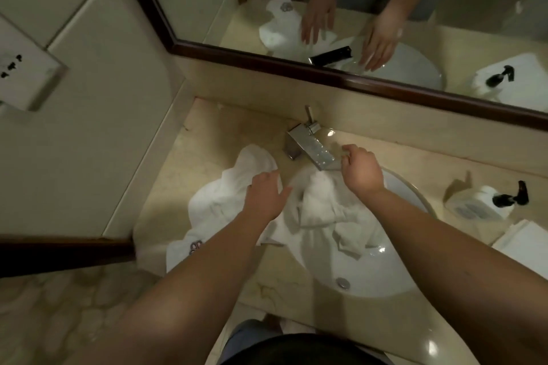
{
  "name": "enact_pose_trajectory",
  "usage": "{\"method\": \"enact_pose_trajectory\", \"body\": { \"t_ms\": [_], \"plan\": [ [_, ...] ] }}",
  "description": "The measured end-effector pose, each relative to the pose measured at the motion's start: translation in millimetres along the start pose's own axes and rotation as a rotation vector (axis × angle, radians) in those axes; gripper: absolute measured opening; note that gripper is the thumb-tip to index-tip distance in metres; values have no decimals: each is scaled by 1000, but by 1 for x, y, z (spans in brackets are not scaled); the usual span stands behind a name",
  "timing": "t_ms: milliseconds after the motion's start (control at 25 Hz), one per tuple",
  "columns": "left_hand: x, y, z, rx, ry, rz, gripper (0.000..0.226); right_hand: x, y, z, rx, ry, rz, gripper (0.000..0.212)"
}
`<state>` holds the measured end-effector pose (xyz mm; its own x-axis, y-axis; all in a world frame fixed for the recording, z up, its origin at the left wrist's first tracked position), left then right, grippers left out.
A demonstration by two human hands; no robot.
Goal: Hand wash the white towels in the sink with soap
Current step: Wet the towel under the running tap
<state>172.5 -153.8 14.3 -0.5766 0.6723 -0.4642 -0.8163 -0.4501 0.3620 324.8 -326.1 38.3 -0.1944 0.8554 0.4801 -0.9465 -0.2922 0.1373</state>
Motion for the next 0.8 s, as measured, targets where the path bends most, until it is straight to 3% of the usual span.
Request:
{"method": "enact_pose_trajectory", "body": {
  "t_ms": [80, 280, 560, 800],
  "plan": [
    [2, -16, 6, -10, -5, 2, 62, 18, -24, -2, 4, -45, -49, 28],
    [3, -48, 4, -24, -17, -1, 61, 55, -79, -17, 15, 21, -72, 46],
    [7, -75, -12, -8, -56, 1, 56, 53, -115, -35, -10, 88, -97, 52],
    [7, -80, -21, -9, -32, 17, 53, 59, -113, -39, -59, 252, -13, 49]
  ]
}}
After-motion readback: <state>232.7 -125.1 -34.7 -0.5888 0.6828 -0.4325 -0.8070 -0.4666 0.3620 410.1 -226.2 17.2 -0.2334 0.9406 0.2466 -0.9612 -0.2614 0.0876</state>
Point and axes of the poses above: each hand's wrist, its own y-axis away from the middle knuckle, its own z-axis out of the back of the hand, x = y × z, the point moved 4 cm from there along -y, towards the middle knuckle, and after that the axes turned 6 degrees about -x, right-handed, at the moved point
